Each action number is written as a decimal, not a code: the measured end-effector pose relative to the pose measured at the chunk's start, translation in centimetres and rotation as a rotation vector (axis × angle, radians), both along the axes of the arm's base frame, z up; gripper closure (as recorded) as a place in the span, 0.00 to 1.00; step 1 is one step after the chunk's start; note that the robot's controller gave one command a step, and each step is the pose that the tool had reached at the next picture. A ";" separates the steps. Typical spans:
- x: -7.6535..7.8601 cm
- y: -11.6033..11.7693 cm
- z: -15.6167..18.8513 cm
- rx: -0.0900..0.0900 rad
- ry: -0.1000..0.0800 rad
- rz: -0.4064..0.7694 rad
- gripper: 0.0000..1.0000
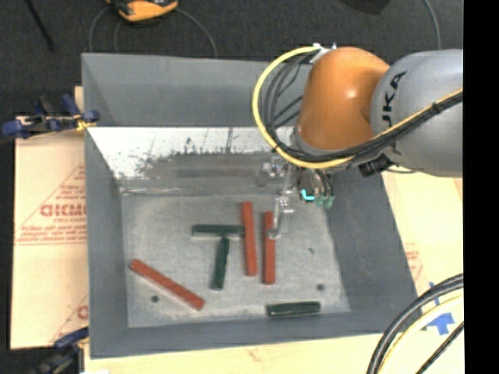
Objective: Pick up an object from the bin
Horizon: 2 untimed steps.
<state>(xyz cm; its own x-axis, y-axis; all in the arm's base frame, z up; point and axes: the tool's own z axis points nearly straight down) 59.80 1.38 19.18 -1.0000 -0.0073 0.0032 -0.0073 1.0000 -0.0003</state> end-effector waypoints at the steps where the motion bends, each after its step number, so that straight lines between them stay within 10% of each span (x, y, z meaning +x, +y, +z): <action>1: 0.2 0.0 0.5 0.000 -0.008 0.000 0.00; 2: 1.5 3.4 -6.0 0.000 -0.013 0.066 0.00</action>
Offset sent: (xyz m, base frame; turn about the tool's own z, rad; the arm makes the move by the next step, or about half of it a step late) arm 0.0229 0.0655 -0.1218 -0.1267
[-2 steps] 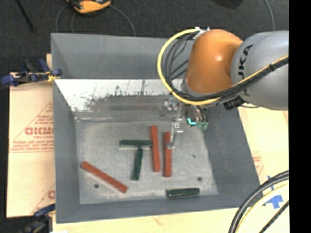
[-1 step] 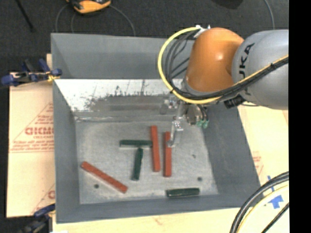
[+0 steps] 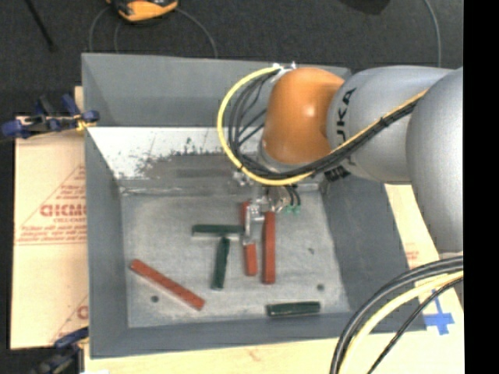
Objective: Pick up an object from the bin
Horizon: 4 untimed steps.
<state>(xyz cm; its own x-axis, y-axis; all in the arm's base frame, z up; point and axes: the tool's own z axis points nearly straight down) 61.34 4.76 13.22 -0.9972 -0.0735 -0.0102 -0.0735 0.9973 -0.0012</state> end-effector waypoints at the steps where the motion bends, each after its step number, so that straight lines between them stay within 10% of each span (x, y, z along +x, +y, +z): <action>1: -1.6 3.3 0.2 0.002 0.011 -0.144 0.00; 2: -0.1 3.6 -0.3 0.004 0.002 -0.225 0.00; 3: -1.0 3.7 -5.7 0.005 0.006 -0.549 0.00; 4: -0.4 3.6 -7.3 0.006 -0.005 -0.508 1.00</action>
Offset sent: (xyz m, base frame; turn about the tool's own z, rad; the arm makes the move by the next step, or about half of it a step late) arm 0.0091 0.0347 -0.0322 0.3430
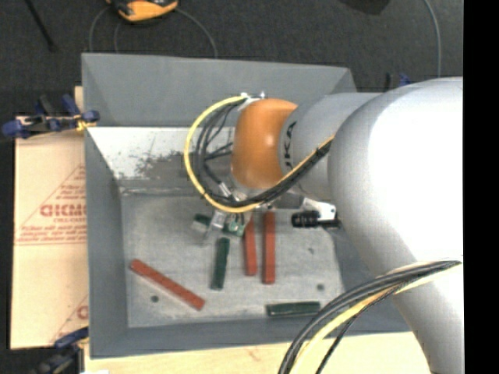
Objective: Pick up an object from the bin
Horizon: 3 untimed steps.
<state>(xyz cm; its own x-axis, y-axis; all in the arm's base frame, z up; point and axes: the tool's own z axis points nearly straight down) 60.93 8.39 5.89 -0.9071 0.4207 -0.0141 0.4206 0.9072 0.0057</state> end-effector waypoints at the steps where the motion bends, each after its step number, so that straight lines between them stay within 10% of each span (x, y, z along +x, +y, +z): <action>1: 0.0 0.0 0.1 0.000 -0.001 0.005 1.00; 3: -0.3 0.0 1.8 -0.001 0.011 0.006 1.00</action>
Offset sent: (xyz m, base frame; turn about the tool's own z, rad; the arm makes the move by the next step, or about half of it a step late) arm -0.0001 0.0000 0.0329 -0.0001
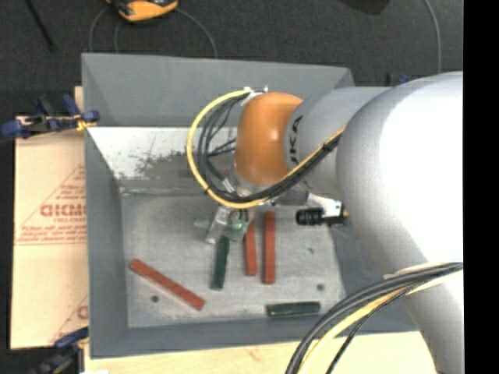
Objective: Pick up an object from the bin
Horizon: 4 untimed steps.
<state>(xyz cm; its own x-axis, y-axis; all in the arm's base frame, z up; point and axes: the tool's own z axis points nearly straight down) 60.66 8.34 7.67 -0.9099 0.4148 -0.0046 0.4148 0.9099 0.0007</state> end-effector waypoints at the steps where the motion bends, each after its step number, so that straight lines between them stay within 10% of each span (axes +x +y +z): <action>1: 0.0 0.0 1.9 0.001 0.003 0.001 1.00; 4: 0.2 0.0 5.2 0.002 -0.001 0.002 1.00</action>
Offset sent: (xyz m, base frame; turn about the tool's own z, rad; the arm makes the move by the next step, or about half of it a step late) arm 0.0001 -0.0001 0.0053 0.0000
